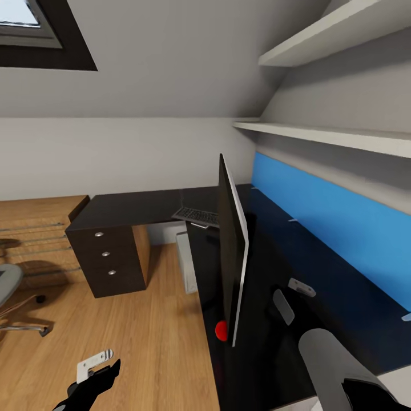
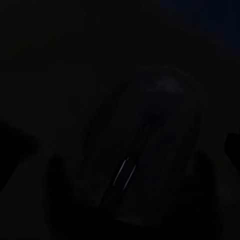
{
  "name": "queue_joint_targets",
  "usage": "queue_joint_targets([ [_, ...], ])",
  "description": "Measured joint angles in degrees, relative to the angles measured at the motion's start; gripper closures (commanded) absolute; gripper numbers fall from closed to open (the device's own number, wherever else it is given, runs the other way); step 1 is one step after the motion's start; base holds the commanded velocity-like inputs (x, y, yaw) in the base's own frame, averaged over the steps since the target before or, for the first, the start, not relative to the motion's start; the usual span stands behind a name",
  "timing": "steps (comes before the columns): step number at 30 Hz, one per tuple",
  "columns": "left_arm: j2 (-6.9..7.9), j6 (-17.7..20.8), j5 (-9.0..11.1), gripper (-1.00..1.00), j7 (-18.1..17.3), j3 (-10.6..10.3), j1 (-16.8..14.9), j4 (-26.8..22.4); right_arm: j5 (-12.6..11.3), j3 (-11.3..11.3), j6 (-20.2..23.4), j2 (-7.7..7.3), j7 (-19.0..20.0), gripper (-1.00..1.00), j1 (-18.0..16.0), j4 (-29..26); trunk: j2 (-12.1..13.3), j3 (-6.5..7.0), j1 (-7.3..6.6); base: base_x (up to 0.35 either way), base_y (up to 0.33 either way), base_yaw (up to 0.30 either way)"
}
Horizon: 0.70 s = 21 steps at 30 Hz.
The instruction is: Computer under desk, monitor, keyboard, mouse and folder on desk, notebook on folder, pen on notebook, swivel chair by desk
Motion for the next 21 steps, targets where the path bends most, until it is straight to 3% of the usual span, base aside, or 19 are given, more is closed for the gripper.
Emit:
queue_joint_targets([
  [21, 0.05, -0.1, -0.1, -1.00, 0.0, 0.0, 0.0, 1.9, 0.2, -0.1, 0.0, -0.83, -0.2, -1.00, 0.0, -0.1, -0.4, -0.19, 0.23, 0.000, 0.000, 0.000],
])
